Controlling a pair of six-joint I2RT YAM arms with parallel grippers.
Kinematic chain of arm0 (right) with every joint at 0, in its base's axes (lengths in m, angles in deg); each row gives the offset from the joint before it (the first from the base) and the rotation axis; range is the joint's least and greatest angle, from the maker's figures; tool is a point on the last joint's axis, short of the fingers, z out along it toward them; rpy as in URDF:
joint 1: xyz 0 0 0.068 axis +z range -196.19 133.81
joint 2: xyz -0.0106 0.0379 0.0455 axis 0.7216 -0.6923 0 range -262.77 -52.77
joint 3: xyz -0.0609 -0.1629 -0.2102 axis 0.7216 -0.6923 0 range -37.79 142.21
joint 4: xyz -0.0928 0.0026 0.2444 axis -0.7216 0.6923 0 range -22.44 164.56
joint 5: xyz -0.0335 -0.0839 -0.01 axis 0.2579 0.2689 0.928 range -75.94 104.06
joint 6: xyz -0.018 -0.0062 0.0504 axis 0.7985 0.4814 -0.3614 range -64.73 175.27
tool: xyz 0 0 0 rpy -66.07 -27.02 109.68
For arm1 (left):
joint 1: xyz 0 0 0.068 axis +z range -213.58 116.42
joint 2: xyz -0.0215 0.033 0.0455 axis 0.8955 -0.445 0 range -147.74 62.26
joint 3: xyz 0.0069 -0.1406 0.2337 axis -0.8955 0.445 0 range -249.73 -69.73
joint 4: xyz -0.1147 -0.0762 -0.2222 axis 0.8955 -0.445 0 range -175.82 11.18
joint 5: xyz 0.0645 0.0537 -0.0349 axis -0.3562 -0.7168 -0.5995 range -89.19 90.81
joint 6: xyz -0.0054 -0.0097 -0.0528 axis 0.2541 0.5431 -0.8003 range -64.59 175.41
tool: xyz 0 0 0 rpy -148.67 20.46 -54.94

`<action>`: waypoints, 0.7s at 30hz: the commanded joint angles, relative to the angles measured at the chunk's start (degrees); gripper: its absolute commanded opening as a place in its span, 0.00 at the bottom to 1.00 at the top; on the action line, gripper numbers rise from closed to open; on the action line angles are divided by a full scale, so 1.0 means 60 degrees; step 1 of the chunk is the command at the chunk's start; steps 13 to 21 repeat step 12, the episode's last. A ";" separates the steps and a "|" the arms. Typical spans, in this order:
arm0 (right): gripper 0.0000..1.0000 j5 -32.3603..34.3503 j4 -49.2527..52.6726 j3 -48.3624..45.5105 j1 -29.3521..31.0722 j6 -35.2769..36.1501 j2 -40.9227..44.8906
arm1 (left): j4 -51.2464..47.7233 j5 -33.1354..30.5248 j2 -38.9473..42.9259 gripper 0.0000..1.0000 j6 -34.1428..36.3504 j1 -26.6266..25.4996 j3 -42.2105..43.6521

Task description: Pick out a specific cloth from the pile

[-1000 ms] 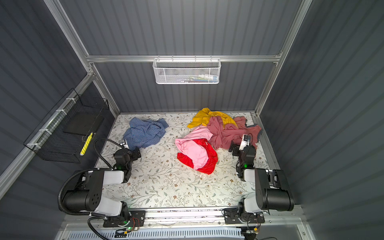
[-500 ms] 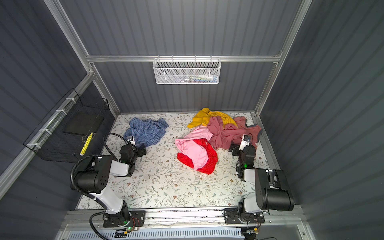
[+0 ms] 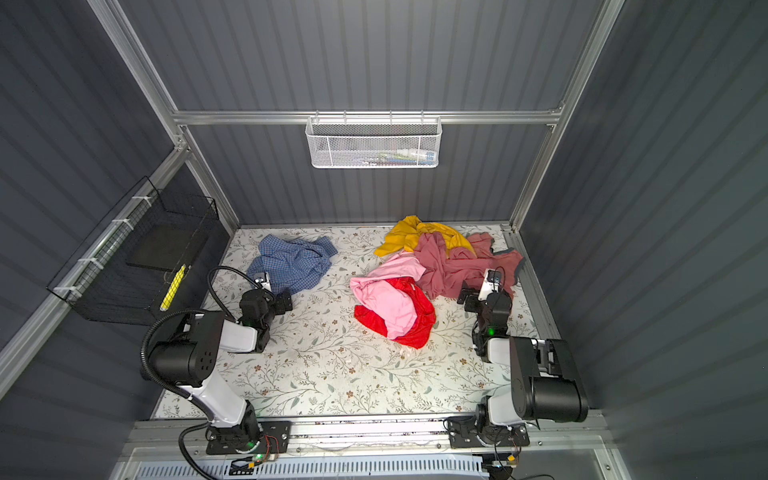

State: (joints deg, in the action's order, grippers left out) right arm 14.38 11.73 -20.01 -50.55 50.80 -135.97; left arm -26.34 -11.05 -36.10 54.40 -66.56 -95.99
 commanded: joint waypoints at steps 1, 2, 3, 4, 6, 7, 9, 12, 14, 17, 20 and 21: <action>0.99 -0.0061 -0.0090 0.0098 -0.0017 0.0042 -0.0064 | 0.0053 0.0194 0.0017 1.00 0.0191 -0.0059 -0.0059; 0.99 -0.0063 -0.0084 0.0087 -0.0020 0.0042 -0.0054 | 0.0024 0.0591 0.0014 1.00 0.0360 -0.0059 -0.0081; 0.99 -0.0067 -0.0088 0.0098 -0.0017 0.0046 -0.0063 | -0.0112 0.0920 -0.0011 1.00 0.0554 -0.0059 -0.0165; 0.99 -0.0060 -0.0085 0.0096 -0.0017 0.0046 -0.0064 | -0.0131 0.0953 0.0003 1.00 0.0459 -0.0046 -0.0162; 0.99 -0.0067 -0.0084 0.0098 -0.0020 0.0055 -0.0057 | -0.0193 0.0749 -0.0023 1.00 0.0389 -0.0045 -0.0221; 0.99 -0.0067 -0.0084 0.0096 -0.0016 0.0044 -0.0070 | -0.0200 0.0729 -0.0015 1.00 0.0389 -0.0045 -0.0211; 0.99 -0.0067 -0.0084 0.0090 -0.0020 0.0049 -0.0073 | -0.0164 0.0689 -0.0012 1.00 0.0374 -0.0045 -0.0192; 0.99 -0.0071 -0.0085 0.0097 -0.0010 0.0043 -0.0066 | -0.0146 0.0673 -0.0012 1.00 0.0375 -0.0045 -0.0186; 0.99 -0.0071 -0.0085 0.0097 -0.0010 0.0043 -0.0066 | -0.0146 0.0673 -0.0012 1.00 0.0375 -0.0045 -0.0186; 0.99 -0.0071 -0.0085 0.0097 -0.0010 0.0043 -0.0066 | -0.0146 0.0673 -0.0012 1.00 0.0375 -0.0045 -0.0186; 0.99 -0.0071 -0.0085 0.0097 -0.0010 0.0043 -0.0066 | -0.0146 0.0673 -0.0012 1.00 0.0375 -0.0045 -0.0186; 0.99 -0.0071 -0.0085 0.0097 -0.0010 0.0043 -0.0066 | -0.0146 0.0673 -0.0012 1.00 0.0375 -0.0045 -0.0186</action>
